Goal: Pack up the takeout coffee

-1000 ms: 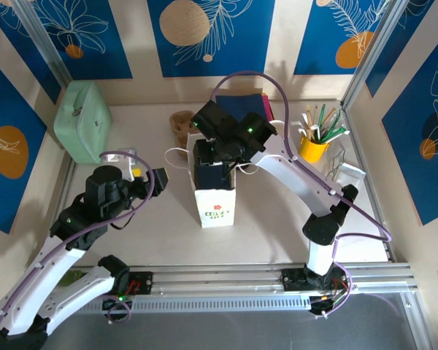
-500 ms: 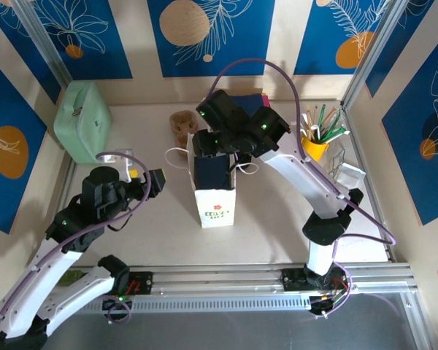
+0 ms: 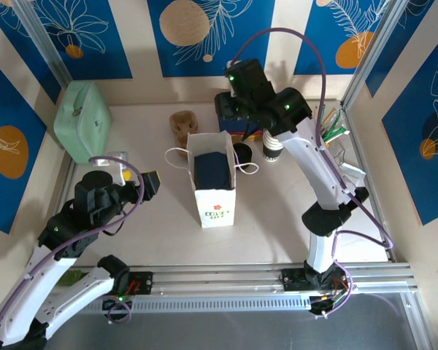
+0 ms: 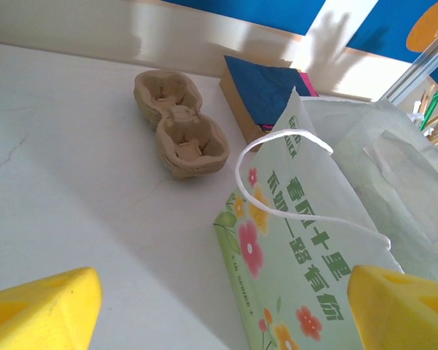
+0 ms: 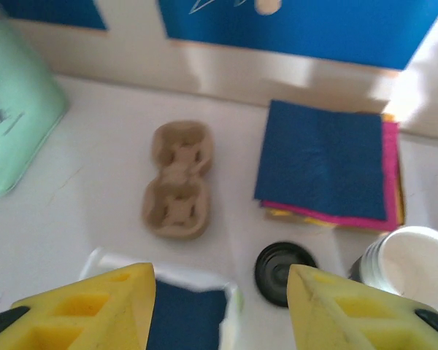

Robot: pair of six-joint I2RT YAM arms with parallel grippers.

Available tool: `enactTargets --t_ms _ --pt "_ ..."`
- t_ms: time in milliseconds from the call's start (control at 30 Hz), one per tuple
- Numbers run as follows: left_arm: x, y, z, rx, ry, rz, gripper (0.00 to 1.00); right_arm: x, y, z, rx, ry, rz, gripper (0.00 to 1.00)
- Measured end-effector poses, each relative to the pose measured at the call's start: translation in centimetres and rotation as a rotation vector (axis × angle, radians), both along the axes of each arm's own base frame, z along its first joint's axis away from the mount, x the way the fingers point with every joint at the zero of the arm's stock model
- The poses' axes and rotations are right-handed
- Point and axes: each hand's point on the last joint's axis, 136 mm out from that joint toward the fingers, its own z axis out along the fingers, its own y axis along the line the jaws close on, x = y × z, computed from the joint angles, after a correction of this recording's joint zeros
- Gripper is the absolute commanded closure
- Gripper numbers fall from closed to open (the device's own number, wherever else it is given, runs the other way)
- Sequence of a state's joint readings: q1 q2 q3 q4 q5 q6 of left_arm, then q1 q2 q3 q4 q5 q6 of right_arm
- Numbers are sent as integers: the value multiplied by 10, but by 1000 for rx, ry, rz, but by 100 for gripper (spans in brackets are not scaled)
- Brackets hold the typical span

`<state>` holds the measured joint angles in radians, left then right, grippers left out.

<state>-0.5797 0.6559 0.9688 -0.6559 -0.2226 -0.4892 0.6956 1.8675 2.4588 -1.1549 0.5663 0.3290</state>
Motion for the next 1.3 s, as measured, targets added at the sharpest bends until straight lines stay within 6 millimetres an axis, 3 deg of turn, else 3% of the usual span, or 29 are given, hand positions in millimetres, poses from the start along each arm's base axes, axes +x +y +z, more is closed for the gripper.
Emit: enactTargets --t_ms 133,333,667,967,1300 --pt "0 2 4 1 -9 10 13 43 -18 -9 -22 -22 -69 49" --pt "3 2 2 19 -4 12 13 99 -33 -44 -51 1 -131 46" --pt "8 -1 -6 44 21 9 13 160 -49 -100 -58 43 -183 41" --pt "9 -2 -7 48 27 9 13 194 -48 -178 -87 139 -198 41" --pt "9 -2 0 44 12 6 13 211 -41 -232 -105 187 -196 41"
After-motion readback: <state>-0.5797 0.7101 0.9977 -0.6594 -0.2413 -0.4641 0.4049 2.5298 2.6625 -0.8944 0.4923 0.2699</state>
